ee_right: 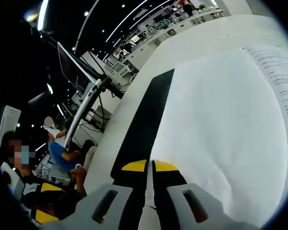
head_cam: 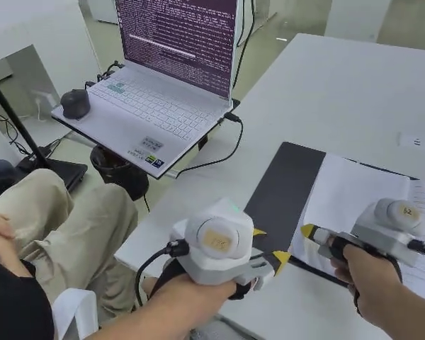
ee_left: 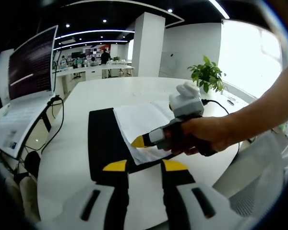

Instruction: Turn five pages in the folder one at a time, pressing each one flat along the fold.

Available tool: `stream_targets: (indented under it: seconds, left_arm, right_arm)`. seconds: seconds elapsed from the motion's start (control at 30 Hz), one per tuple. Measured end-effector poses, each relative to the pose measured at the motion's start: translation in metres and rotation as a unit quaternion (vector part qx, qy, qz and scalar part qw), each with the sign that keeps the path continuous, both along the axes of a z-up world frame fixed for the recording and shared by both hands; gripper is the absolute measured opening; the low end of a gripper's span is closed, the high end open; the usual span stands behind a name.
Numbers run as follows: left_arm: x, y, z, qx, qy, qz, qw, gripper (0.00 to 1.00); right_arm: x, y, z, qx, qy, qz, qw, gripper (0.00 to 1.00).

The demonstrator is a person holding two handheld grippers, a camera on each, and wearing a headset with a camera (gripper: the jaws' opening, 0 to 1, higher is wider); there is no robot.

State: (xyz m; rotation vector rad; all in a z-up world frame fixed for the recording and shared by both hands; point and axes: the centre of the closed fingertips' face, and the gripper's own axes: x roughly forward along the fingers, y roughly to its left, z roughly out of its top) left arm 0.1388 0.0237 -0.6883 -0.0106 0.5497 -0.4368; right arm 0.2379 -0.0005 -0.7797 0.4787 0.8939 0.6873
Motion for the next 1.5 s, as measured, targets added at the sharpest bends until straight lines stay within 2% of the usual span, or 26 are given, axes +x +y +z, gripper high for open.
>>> stream_targets:
  seconds: [0.03,0.07,0.1,0.13,0.17,0.2,0.3,0.37,0.4,0.47,0.57,0.63,0.7,0.77,0.83,0.97,1.03,1.07,1.1,1.17,1.2,1.23,1.27,1.3,1.5]
  left_arm:
    - [0.001,-0.001,-0.001,0.001,0.001,-0.001,1.0000,0.25]
    - [0.002,-0.002,-0.003,0.002,0.003,-0.003,1.0000,0.25]
    - [0.003,-0.004,-0.005,0.003,0.005,-0.005,1.0000,0.25]
    - [0.005,-0.007,-0.008,0.005,0.007,-0.008,0.9999,0.25]
    - [0.007,-0.011,-0.010,0.005,0.009,-0.013,0.9999,0.24]
    - [0.009,-0.014,-0.012,0.007,0.011,-0.017,0.9998,0.24]
    - [0.018,-0.029,-0.020,0.012,0.016,-0.033,0.9993,0.23]
    - [0.026,-0.041,-0.028,0.016,0.021,-0.044,0.9987,0.23]
    - [0.032,-0.048,-0.032,0.018,0.021,-0.047,0.9985,0.23]
    - [0.041,-0.053,-0.041,0.020,0.020,-0.049,0.9984,0.24]
    - [0.058,-0.061,-0.053,0.025,0.017,-0.039,0.9988,0.24]
    - [0.066,-0.061,-0.066,0.035,0.029,-0.028,0.9986,0.24]
    - [0.072,-0.062,-0.075,0.039,0.033,-0.022,0.9984,0.24]
    - [0.075,-0.060,-0.080,0.046,0.033,-0.013,0.9983,0.24]
    - [0.078,-0.058,-0.082,0.043,0.034,-0.003,0.9985,0.23]
    - [0.074,-0.055,-0.095,0.056,0.047,0.002,0.9973,0.22]
    - [0.070,-0.052,-0.101,0.059,0.058,0.007,0.9965,0.21]
    - [0.066,-0.050,-0.104,0.065,0.059,0.008,0.9961,0.21]
    - [0.069,-0.052,-0.103,0.066,0.044,0.004,0.9969,0.21]
    - [0.068,-0.053,-0.101,0.074,0.034,-0.003,0.9967,0.21]
    - [0.069,-0.052,-0.101,0.073,0.035,-0.002,0.9967,0.21]
    - [0.069,-0.052,-0.101,0.072,0.035,-0.001,0.9968,0.21]
    - [0.069,-0.052,-0.101,0.073,0.035,-0.003,0.9967,0.21]
    - [0.069,-0.051,-0.101,0.077,0.034,-0.006,0.9964,0.21]
    - [0.069,-0.051,-0.102,0.079,0.036,-0.009,0.9962,0.21]
  right_arm:
    - [-0.004,0.004,0.003,0.018,0.003,0.009,0.9998,0.04]
    - [-0.005,0.003,0.004,0.022,0.003,0.009,0.9997,0.06]
    - [-0.005,0.002,0.005,0.025,0.002,0.006,0.9997,0.11]
    - [-0.004,-0.001,0.009,0.042,0.001,-0.004,0.9991,0.13]
    - [-0.004,-0.006,0.014,0.056,0.003,-0.007,0.9984,0.13]
    - [-0.003,-0.011,0.014,0.056,0.001,-0.008,0.9984,0.12]
    - [0.005,-0.035,0.018,0.056,-0.003,-0.022,0.9982,0.07]
    - [0.013,-0.056,0.020,0.053,0.001,-0.043,0.9977,0.04]
    - [0.020,-0.070,0.021,0.051,-0.006,-0.060,0.9969,0.05]
    - [0.027,-0.088,0.024,0.062,0.001,-0.075,0.9953,0.03]
    - [0.036,-0.110,0.024,0.061,0.002,-0.087,0.9944,0.00]
    - [0.043,-0.120,0.024,0.066,0.007,-0.096,0.9931,0.00]
    - [0.047,-0.126,0.025,0.073,0.010,-0.102,0.9921,0.00]
    - [0.050,-0.132,0.026,0.076,0.013,-0.107,0.9913,0.00]
    - [0.054,-0.134,0.025,0.079,0.015,-0.106,0.9911,0.00]
    - [0.058,-0.138,0.019,0.085,0.032,-0.110,0.9898,0.00]
    - [0.059,-0.139,0.016,0.089,0.043,-0.113,0.9887,0.00]
    - [0.062,-0.140,0.015,0.099,0.051,-0.118,0.9868,0.00]
    - [0.064,-0.141,0.013,0.105,0.061,-0.128,0.9843,0.00]
    - [0.071,-0.146,0.010,0.124,0.086,-0.157,0.9760,0.00]
    - [0.074,-0.147,0.009,0.144,0.109,-0.174,0.9679,0.00]
    - [0.077,-0.148,0.009,0.155,0.118,-0.184,0.9634,0.00]
    - [0.080,-0.150,0.006,0.168,0.137,-0.198,0.9559,0.00]
    - [0.079,-0.151,0.002,0.168,0.152,-0.200,0.9532,0.00]
    - [0.084,-0.151,-0.005,0.185,0.180,-0.207,0.9438,0.00]
